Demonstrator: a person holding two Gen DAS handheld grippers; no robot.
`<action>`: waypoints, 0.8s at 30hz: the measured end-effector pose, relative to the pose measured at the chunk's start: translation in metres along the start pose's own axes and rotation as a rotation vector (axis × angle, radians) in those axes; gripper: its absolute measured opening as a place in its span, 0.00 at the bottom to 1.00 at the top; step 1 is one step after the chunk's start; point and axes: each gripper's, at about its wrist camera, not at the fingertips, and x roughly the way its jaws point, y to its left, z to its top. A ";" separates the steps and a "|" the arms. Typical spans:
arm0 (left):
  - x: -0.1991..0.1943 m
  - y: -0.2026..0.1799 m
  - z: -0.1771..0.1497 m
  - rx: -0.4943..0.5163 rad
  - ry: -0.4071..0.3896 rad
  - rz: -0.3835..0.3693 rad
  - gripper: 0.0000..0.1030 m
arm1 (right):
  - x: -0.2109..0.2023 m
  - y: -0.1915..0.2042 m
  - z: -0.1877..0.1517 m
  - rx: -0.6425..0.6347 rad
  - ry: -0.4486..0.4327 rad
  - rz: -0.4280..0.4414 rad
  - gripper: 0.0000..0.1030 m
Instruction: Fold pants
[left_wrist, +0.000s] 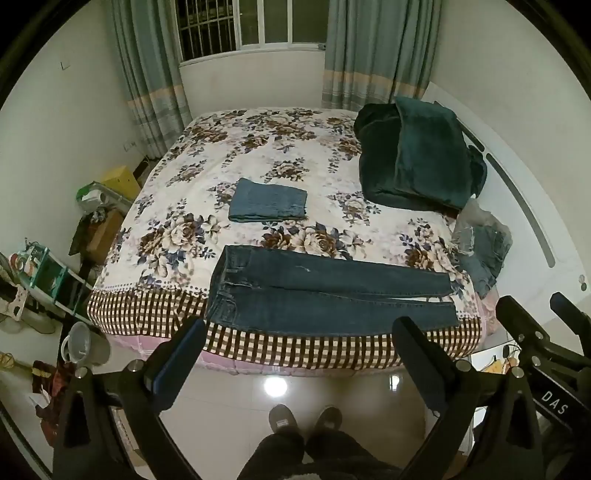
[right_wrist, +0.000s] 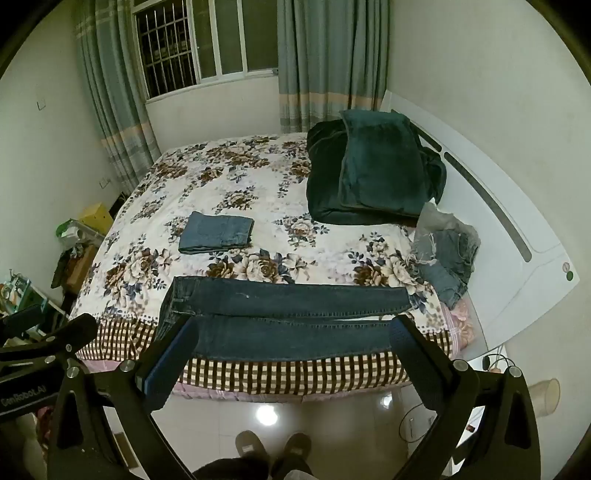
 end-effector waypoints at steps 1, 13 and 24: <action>0.000 0.001 0.000 0.000 0.000 0.000 1.00 | 0.000 0.000 0.000 0.000 -0.001 -0.004 1.00; -0.006 0.008 0.008 0.009 -0.012 0.017 1.00 | -0.002 -0.002 0.004 0.001 -0.001 -0.001 1.00; -0.009 0.009 0.015 0.022 -0.028 0.033 1.00 | -0.003 -0.001 0.005 -0.002 0.000 -0.003 1.00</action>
